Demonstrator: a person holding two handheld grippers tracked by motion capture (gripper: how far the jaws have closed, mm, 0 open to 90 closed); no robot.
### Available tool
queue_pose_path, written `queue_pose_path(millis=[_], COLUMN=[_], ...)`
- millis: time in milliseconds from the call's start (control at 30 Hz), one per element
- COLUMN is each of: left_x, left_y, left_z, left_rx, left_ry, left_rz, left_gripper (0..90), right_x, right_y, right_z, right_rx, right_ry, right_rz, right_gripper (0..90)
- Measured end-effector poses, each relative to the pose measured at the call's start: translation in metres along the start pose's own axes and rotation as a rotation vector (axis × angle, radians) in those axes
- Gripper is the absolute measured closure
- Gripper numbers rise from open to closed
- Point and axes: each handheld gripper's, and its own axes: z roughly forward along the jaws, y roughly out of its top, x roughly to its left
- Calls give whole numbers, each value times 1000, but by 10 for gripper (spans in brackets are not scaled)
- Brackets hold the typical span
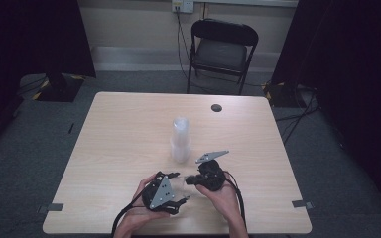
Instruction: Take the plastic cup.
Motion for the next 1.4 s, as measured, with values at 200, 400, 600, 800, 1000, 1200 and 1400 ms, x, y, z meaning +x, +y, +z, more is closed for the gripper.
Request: queue_pose_path(millis=[200,400,600,800,1000,1200,1400], left_x=[-3,-4,-4,-6,-7,-8,-9], left_y=[3,6,8,11,14,16,16], left_z=[0,0,-1,1,2,-1,0], left_rx=[3,-4,5,12,16,-8,-10], left_ry=[13,26,26,20,25,38,22], left_rz=[31,39,28,-8,13,25,19], left_gripper=[228,230,218,216,211,206,198], right_x=[3,5,5,4,4,6,8], right_y=[4,8,8,8,8,9,10], right_z=[3,5,10,12,11,11,12], right_rx=[24,28,37,56,53,62,73], right_ry=[-4,-5,2,-1,-1,-3,-2], right_rz=[-7,-13,-10,-1,-8,-10,-14], right_gripper=[892,884,875,863,866,883,885])
